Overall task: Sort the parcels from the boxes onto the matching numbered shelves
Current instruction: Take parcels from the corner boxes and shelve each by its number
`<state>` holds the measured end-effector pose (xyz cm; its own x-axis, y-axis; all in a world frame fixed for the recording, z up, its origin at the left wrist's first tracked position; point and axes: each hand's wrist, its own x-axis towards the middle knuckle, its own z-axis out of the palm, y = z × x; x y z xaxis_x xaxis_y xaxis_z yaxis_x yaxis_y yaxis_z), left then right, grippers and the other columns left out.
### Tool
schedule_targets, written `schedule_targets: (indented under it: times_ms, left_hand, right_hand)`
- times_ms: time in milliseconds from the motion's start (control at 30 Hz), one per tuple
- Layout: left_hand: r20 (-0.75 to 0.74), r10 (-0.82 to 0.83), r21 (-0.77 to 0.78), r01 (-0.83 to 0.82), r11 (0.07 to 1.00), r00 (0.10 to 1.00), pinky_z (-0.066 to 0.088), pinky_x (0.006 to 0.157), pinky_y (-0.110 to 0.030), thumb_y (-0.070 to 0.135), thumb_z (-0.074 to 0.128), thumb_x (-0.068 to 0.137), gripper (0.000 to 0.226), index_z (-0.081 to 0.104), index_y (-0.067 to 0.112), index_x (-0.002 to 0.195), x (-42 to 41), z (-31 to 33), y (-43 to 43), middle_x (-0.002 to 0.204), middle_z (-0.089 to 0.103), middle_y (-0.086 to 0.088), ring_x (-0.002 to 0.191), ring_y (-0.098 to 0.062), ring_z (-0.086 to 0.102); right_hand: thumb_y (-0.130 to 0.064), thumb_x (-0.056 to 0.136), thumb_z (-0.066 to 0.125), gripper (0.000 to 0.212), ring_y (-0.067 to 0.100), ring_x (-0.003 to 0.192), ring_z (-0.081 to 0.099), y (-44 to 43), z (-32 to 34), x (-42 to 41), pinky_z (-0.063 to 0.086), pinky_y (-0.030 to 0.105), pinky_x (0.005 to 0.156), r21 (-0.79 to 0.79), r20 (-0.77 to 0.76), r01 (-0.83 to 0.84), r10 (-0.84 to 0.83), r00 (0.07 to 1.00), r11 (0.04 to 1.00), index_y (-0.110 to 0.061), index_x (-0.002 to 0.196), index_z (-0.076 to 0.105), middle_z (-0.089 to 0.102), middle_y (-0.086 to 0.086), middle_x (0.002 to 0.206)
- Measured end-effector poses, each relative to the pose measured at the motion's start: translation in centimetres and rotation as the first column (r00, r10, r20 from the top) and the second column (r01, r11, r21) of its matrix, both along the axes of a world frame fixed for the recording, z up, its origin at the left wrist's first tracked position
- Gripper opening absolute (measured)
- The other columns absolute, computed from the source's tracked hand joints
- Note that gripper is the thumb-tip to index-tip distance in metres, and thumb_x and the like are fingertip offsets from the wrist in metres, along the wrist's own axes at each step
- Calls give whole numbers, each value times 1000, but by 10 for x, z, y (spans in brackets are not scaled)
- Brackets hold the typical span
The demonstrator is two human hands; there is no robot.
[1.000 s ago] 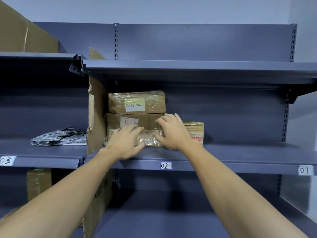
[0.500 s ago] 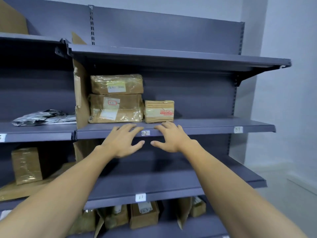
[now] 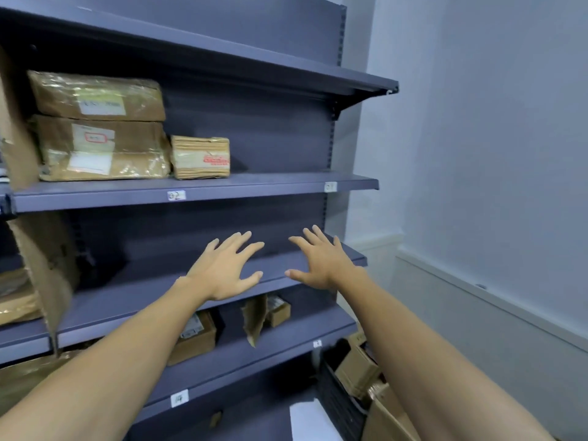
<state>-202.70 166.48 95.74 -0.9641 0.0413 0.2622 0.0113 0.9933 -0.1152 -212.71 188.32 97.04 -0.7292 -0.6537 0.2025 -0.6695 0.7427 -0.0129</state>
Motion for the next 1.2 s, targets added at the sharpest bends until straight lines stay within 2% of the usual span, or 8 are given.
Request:
schedule_targets:
  times_ms: [133,433,500,600,633,800,1200]
  left_hand:
    - [3,-71,12,71,997,997,7,124,-46,75,4,74,93,9,38,158,-24,-12,41,168,0,2,154,-17,-1]
    - [23,-192,13,192,981,981,8,123,-48,75,4,73,95,8,36,159,-99,-46,140,168,3,1,154,-19,2]
    - [27,-211,24,211,977,977,8,123,-48,75,8,75,92,10,35,159,-114,-54,162,168,5,0,154,-19,3]
    - [49,-239,23,239,971,970,7,124,-48,69,29,91,79,9,35,159,-139,-70,192,168,4,-1,154,-19,2]
    - [53,-249,26,248,968,967,7,124,-48,68,30,91,78,10,35,159,-146,-76,200,168,4,-1,154,-19,2]
    - [97,-280,16,279,960,955,7,124,-49,74,10,77,92,10,32,159,-174,-104,238,168,2,-1,154,-20,0]
    - [222,-323,34,324,945,920,3,124,-49,73,6,77,92,5,33,159,-237,-172,276,168,-4,-2,154,-19,-4]
  right_hand:
    - [-60,94,52,82,25,154,-11,46,-17,-13,2,59,121,-9,14,70,-70,997,997,-29,159,13,0,7,168]
    - [-59,95,52,84,27,154,-10,152,-51,-55,3,61,121,-12,41,191,-190,981,982,-25,160,11,0,8,168]
    - [-58,95,52,84,28,154,-9,175,-60,-65,3,62,120,0,55,210,-210,976,978,-24,159,12,0,9,168]
    - [-57,95,54,82,28,154,-8,207,-76,-83,4,62,120,-4,77,233,-232,970,972,-25,159,14,2,9,168]
    - [-57,95,54,82,28,154,-8,218,-81,-89,4,62,120,-5,85,241,-240,967,971,-25,159,14,2,9,168]
    - [-57,94,55,82,28,155,-7,267,-113,-111,5,62,121,-3,141,277,-274,951,961,-25,158,15,4,9,168]
    - [-56,95,54,81,29,154,-8,319,-185,-157,8,62,120,35,244,363,-360,900,931,-25,158,16,3,9,168]
